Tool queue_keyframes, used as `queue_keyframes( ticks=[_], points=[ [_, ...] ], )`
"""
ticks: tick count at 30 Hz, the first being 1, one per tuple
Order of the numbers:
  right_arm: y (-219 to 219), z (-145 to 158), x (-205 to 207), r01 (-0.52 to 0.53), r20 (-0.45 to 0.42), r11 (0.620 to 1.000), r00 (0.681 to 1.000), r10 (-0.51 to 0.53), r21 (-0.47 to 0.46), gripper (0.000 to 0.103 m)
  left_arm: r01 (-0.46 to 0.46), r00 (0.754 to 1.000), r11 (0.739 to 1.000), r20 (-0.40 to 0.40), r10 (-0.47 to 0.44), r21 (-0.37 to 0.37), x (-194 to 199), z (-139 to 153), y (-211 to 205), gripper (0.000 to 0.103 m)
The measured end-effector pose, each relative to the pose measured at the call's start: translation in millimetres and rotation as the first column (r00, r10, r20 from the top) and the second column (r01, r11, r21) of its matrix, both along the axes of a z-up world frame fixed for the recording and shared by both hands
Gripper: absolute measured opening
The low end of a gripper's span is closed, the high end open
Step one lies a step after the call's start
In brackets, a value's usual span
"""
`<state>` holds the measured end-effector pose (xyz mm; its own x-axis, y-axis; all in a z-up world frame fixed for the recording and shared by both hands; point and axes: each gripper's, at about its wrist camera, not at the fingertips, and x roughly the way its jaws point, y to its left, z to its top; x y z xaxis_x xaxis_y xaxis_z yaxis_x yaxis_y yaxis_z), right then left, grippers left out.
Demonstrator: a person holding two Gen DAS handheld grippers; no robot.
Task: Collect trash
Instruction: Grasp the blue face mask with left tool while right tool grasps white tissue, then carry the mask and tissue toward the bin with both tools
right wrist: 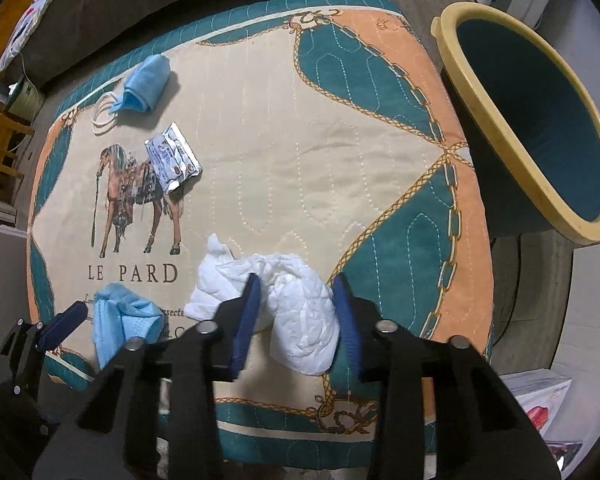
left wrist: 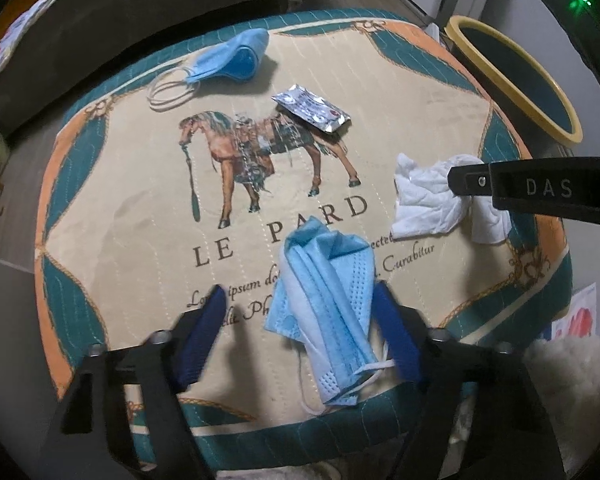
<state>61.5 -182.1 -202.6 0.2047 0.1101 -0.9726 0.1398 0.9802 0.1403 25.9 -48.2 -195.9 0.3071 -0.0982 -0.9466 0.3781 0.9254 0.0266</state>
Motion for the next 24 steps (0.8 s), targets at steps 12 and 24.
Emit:
queue_keyframes(
  ticks=[12, 24],
  points=[
    [-5, 14, 8, 0.010, 0.061, 1.000, 0.998, -0.012, 0.025, 0.016, 0.036, 0.999, 0.998, 0.023, -0.035, -0.047, 1, 10, -6, 0.028],
    [-22, 61, 22, 0.018, 0.173, 1.000, 0.985, -0.022, 0.023, 0.016, 0.011, 0.991, 0.993, 0.131, 0.005, -0.116, 12, 48, -3, 0.028]
  ],
)
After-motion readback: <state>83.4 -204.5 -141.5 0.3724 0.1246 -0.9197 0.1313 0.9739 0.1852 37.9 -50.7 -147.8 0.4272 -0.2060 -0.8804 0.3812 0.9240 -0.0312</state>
